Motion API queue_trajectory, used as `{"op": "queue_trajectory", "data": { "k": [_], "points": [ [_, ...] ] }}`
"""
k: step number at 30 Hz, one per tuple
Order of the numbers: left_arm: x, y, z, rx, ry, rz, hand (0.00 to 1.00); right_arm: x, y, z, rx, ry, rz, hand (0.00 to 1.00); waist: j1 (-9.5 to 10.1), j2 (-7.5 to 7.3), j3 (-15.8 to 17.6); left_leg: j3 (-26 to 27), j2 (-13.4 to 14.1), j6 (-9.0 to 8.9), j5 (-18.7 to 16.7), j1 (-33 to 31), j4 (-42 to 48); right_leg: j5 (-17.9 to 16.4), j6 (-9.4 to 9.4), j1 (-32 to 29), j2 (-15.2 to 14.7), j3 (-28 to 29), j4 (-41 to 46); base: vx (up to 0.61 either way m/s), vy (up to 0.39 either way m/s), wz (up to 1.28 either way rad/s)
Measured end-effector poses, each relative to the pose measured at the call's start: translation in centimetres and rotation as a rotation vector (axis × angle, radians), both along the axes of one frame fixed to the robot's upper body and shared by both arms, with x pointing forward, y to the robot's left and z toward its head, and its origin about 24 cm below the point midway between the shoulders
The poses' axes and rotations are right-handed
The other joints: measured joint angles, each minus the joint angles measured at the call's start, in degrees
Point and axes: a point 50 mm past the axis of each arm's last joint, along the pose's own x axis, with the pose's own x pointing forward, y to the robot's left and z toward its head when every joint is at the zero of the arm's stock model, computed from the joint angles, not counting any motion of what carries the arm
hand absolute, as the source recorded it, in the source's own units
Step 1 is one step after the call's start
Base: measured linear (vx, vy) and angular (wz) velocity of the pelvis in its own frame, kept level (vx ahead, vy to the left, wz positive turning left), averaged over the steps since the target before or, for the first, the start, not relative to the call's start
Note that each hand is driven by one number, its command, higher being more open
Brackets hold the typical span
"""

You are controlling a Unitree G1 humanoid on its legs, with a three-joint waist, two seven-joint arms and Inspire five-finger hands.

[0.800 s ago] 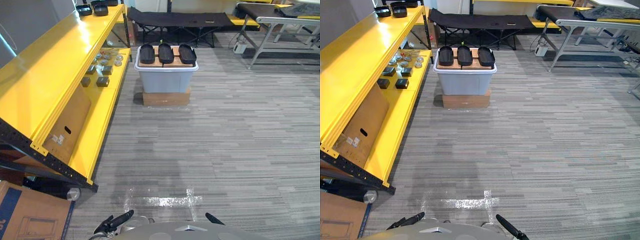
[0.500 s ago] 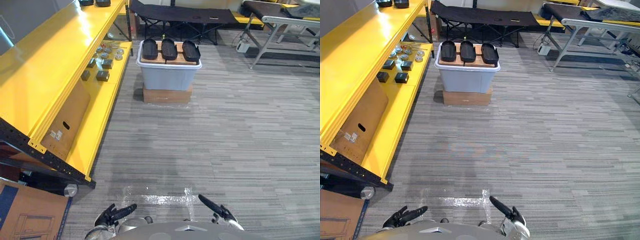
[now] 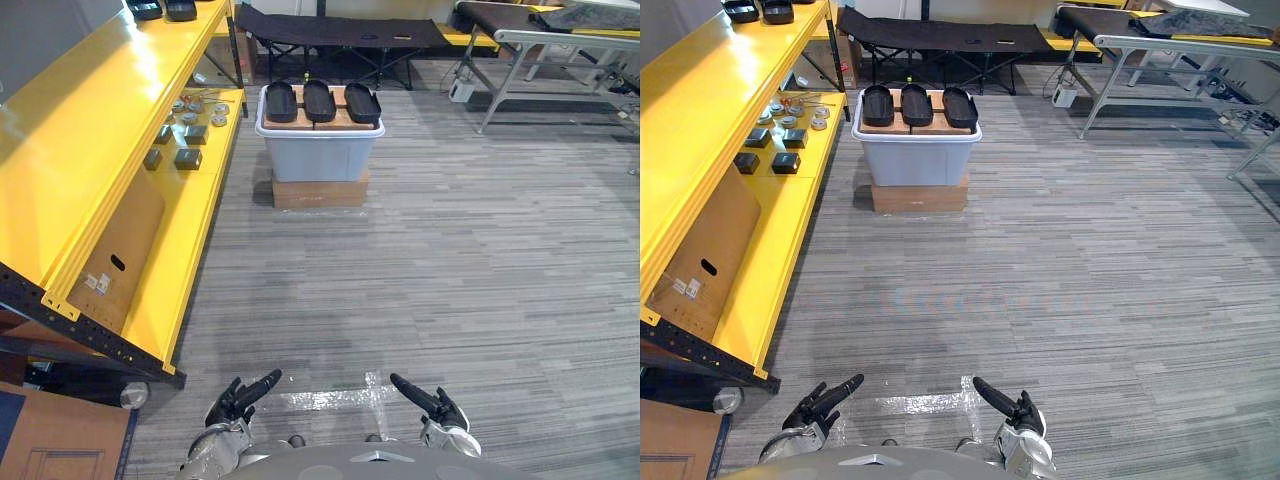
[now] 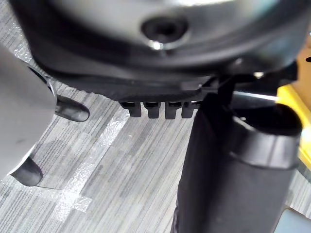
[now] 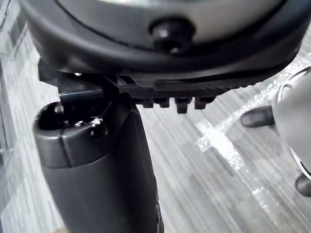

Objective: Walk over and take three plastic housings, then place them on the shelf

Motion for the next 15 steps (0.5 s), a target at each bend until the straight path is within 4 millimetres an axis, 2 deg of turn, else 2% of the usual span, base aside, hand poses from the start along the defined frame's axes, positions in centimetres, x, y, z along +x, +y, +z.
{"op": "queue_trajectory", "data": {
  "k": [8,10,11,12,13,14,15],
  "points": [
    [-1.4,0.3,-0.3,0.03,0.049,0.042,1.0,-0.1,0.0,0.0,-0.027,0.007,-0.012,1.0,0.05,-0.39,0.44,0.84,-0.09,-0.02,-0.12,0.15,-0.01,0.0,0.02,-0.21,-0.09,0.73,-0.04,-0.01,0.007,-0.05],
    [-1.2,0.6,-0.2,0.051,0.05,0.026,1.0,0.3,-0.1,0.2,-0.047,-0.002,-0.024,1.0,0.05,-0.56,0.91,1.44,-0.16,0.28,-0.93,-0.52,0.05,-1.76,0.2,-2.69,-0.76,1.07,3.58,-0.04,0.053,-0.12],
    [-0.6,0.7,0.0,0.076,0.034,-0.014,1.0,0.8,-0.2,0.5,-0.067,-0.023,-0.037,1.0,-0.23,-0.93,1.25,1.82,-0.46,1.12,-1.7,-2.17,0.85,-3.63,0.3,-7.29,-2.25,1.22,10.45,-0.02,0.064,-0.17],
    [-0.2,0.6,0.2,0.083,0.019,-0.027,1.0,1.4,-0.3,0.7,-0.075,-0.039,-0.039,1.0,-0.05,-0.8,1.88,2.26,-0.25,1.45,-2.33,-3.24,2.05,-3.85,-0.02,-10.17,-2.9,1.31,14.75,-0.04,0.111,-0.37],
    [0.4,0.7,0.6,0.093,-0.013,-0.037,1.0,2.6,-0.4,1.2,-0.091,-0.077,-0.043,1.0,0.21,-0.54,3.83,3.59,0.5,2.07,-3.77,-4.94,5.31,-3.6,-0.68,-16.22,-4.64,1.1,25.36,-0.01,0.103,-0.45],
    [0.9,0.8,0.8,0.106,-0.032,-0.05,1.0,3.4,-0.3,1.6,-0.102,-0.099,-0.041,1.0,-0.05,-0.94,5.89,4.2,0.66,2.64,-5.34,-4.87,8.2,-3.9,-2.1,-20.49,-6.88,0.01,34.28,0.0,0.125,-0.39],
    [0.9,0.8,0.8,0.112,-0.03,-0.054,1.0,3.5,-0.3,1.7,-0.104,-0.102,-0.042,1.0,-0.11,-1.07,6.45,4.42,0.73,2.61,-6.17,-4.8,9.51,-4.82,-2.79,-21.39,-7.55,-0.59,36.35,0.07,0.112,-0.23]
  ]
}}
